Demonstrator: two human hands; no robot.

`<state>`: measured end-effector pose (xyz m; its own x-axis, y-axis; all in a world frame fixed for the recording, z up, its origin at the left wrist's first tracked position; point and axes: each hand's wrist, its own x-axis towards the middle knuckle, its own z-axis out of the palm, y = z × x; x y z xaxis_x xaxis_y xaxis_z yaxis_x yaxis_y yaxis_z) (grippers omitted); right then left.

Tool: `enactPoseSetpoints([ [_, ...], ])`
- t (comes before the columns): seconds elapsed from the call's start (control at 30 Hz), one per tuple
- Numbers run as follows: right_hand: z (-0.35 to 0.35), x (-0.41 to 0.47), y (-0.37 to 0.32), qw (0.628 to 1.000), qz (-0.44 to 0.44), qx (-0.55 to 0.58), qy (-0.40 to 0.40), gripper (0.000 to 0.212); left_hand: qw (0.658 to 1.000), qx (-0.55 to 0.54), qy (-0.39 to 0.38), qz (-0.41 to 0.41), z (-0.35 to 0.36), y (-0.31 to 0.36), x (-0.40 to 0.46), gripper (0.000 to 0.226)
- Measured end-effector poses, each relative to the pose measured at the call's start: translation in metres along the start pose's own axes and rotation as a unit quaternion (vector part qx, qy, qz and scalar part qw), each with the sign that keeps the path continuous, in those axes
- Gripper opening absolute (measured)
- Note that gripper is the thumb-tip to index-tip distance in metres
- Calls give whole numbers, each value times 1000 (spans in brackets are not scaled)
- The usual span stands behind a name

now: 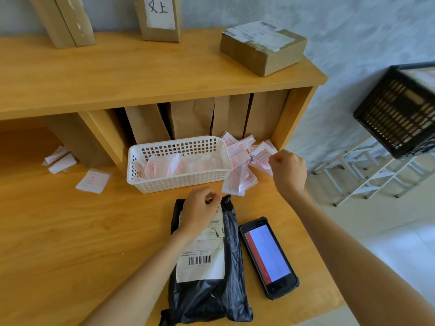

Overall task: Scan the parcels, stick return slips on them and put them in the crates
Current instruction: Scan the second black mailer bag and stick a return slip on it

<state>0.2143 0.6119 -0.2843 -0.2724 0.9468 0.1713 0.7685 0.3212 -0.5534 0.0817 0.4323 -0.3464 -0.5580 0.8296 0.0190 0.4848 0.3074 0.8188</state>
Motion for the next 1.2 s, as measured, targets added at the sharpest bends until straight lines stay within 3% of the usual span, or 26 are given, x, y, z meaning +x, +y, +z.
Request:
enactPoseSetpoints([
  [0.07,2,-4,0,1000,-14,4,-7,26,1000,-28,7,-13,-4,6,4,10],
  [0.2,4,-13,3,999,-41,-4,-11,28,1000,23,-1,16,4,33,25,15],
  [0.33,-2,-23,1,998,-65,13,0,51,996,50,-72,-11,36,60,52,57],
  [0.4,-2,-25,4,998,-67,9,-7,41,995,62,-83,-15,53,68,63,69],
  [0.47,-2,-24,9,997,-70,4,-8,16,995,67,-74,4,66,70,71,66],
  [0.67,-3,-21,22,996,-86,-4,32,14,996,60,-68,-11,76,63,82,37],
  [0.87,-10,-17,32,995,-89,-8,32,17,996,72,-54,26,80,59,82,12],
  [1.13,-29,-5,34,996,-67,4,63,15,991,103,-55,64,84,54,83,8],
  [1.2,-31,-3,32,997,-62,14,45,14,985,132,-65,88,83,54,83,20],
])
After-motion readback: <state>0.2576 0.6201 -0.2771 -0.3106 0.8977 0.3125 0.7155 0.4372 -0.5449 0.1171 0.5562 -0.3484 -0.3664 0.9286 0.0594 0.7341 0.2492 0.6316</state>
